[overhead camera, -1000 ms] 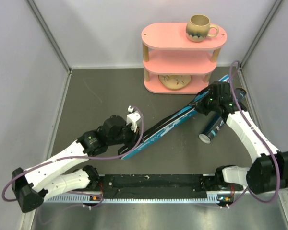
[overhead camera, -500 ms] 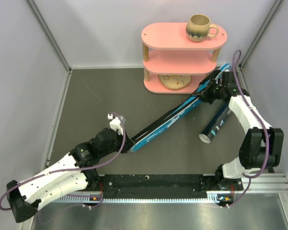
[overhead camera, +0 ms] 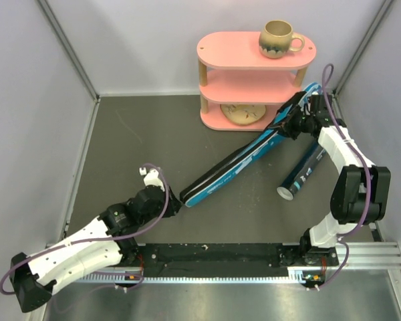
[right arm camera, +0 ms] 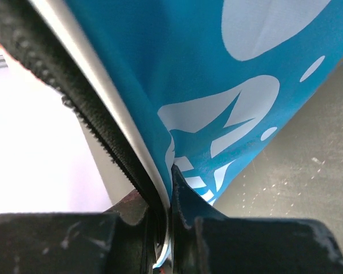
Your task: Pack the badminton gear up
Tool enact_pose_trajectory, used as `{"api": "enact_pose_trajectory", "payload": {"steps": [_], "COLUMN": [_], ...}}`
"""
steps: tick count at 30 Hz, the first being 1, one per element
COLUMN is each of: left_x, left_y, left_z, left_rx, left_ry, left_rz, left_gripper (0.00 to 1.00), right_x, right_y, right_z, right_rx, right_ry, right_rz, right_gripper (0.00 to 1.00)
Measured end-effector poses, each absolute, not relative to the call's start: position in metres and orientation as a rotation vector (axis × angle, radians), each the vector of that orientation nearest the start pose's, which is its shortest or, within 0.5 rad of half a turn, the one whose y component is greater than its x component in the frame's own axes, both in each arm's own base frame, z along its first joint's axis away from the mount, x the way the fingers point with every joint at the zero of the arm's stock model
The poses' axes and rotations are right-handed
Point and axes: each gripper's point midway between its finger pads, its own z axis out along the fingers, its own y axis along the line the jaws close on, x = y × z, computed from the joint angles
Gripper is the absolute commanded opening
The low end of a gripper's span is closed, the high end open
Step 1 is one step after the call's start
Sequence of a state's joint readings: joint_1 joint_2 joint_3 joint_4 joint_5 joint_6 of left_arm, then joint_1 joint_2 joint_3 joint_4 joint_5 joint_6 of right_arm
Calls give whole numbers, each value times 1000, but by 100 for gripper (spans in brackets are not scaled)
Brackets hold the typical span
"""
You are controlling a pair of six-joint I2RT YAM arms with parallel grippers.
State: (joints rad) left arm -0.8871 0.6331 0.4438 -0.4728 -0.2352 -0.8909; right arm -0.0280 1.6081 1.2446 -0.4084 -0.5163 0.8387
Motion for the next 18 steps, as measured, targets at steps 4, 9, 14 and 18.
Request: {"api": "enact_pose_trajectory", "payload": {"steps": [4, 9, 14, 18], "left_x": [156, 159, 164, 169], "left_y": [-170, -175, -187, -204], "left_z": [109, 169, 239, 254], "left_rx": [-84, -1, 72, 145], "left_ry": [2315, 2105, 1893, 1884], "left_rz": [-639, -786, -914, -933], "left_gripper": [80, 89, 89, 89], "right_x": [420, 410, 381, 361], "right_y": [91, 66, 52, 58], "right_z": [179, 174, 169, 140], "right_rx": [697, 612, 562, 571], "right_ry": [2296, 2319, 2348, 2425], "right_rz": [934, 726, 593, 570], "right_gripper": [62, 72, 70, 69]}}
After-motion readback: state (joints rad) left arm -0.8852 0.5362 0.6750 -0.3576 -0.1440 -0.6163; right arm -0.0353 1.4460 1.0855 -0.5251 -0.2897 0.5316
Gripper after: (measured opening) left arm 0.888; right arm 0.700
